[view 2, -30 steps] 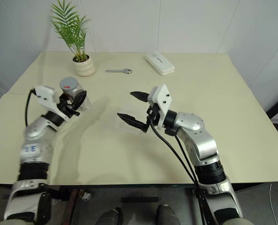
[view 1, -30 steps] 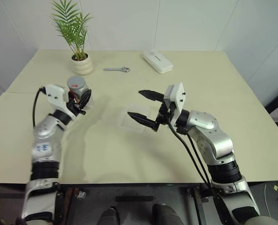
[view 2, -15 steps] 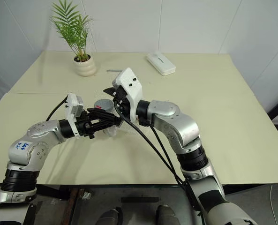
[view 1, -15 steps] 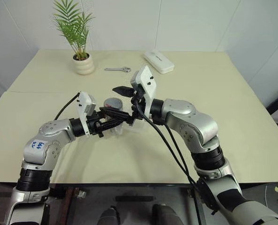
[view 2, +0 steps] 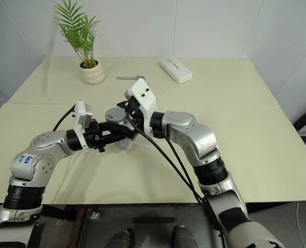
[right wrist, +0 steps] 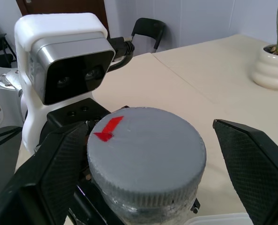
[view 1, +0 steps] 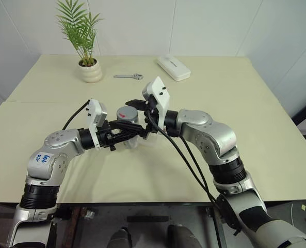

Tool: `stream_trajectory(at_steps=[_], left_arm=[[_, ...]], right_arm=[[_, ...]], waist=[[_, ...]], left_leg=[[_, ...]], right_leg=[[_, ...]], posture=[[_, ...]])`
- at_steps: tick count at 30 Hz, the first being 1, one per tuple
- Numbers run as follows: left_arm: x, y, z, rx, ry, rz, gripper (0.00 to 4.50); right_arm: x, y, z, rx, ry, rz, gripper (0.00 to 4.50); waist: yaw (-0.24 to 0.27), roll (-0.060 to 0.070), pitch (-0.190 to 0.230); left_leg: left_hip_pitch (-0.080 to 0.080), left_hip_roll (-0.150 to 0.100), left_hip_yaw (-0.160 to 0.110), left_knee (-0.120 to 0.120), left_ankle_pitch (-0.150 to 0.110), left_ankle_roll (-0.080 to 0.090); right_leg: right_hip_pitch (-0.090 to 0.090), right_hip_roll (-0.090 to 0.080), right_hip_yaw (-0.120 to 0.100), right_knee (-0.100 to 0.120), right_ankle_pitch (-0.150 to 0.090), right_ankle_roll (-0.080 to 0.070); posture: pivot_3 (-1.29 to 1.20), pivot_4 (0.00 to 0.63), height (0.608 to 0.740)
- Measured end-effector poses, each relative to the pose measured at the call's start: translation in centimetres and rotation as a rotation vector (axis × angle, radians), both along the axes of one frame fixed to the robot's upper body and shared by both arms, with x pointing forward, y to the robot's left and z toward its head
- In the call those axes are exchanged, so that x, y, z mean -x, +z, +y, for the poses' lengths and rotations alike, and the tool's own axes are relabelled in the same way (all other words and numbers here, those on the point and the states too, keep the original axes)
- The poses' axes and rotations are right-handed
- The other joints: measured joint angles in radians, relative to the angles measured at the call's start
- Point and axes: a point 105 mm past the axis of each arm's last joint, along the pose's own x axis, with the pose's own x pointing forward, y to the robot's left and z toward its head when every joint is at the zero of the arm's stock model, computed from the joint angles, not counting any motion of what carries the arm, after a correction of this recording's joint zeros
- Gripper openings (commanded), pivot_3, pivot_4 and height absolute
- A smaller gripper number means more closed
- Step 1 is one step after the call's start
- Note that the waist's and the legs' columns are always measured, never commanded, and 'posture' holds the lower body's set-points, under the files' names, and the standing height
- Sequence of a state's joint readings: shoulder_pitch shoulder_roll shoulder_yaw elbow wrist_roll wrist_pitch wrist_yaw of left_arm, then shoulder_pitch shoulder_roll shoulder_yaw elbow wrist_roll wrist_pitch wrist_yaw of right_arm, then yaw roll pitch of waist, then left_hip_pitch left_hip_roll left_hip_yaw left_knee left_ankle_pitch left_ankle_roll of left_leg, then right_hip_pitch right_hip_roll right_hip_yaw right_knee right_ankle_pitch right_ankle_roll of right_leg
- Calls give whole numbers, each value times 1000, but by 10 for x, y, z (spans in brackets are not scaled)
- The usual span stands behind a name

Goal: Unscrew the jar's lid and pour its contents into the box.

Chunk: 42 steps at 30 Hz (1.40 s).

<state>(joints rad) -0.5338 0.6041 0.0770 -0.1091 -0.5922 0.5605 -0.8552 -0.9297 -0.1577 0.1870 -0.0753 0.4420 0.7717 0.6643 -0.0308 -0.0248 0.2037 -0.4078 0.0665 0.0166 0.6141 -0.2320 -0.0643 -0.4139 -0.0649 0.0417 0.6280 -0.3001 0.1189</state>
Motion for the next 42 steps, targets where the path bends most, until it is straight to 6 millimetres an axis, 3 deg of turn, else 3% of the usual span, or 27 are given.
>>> stream_trajectory(at_steps=[4,8,11,12,20,25,30,37,42], left_arm=[[0,0,0,-2,-4,-13,1927],[-1,0,0,-3,-3,-23,1927],[-1,0,0,-1,0,-30,1927],[-1,0,0,-1,0,-32,1927],[0,2,-2,3,-27,-43,1927],[12,9,-12,47,-216,-91,1927],[20,7,-20,-21,-368,-104,1927],[30,0,-22,-82,-486,-87,1927],[30,0,-23,-77,-488,-99,1927]], right_arm=[[1,3,-2,-32,13,30,4500],[3,5,-2,-54,32,55,3596],[5,5,-1,-57,43,62,2601],[5,5,-1,-57,43,62,2552],[7,4,-4,-61,74,22,2552],[22,10,-14,-23,256,-94,2552],[29,11,-24,79,415,-123,2552],[36,8,-26,183,572,-100,2552],[35,8,-26,184,580,-98,2552]], waist=[[0,0,0],[0,0,0],[0,0,0],[0,0,0],[1,0,0],[2,0,0],[-2,0,0],[-1,0,0],[2,0,0]], left_leg=[[0,0,0,0,0,0],[0,0,0,0,0,0],[0,0,0,0,0,0],[0,0,0,0,0,0],[0,0,0,0,0,0],[0,0,1,0,0,0],[0,0,1,0,0,0],[0,1,1,0,0,0],[0,1,1,0,0,0]], right_leg=[[0,0,0,0,0,0],[0,0,0,0,0,0],[0,0,0,0,0,0],[0,0,0,0,0,0],[0,0,0,0,0,0],[0,1,0,-1,0,0],[0,1,1,-1,0,0],[-1,2,1,-1,0,0],[-1,2,1,0,0,0]], posture=[[0,150,740],[0,150,740],[0,150,740],[0,150,740],[0,150,740],[0,150,740],[0,150,740],[0,150,740],[0,150,740]])
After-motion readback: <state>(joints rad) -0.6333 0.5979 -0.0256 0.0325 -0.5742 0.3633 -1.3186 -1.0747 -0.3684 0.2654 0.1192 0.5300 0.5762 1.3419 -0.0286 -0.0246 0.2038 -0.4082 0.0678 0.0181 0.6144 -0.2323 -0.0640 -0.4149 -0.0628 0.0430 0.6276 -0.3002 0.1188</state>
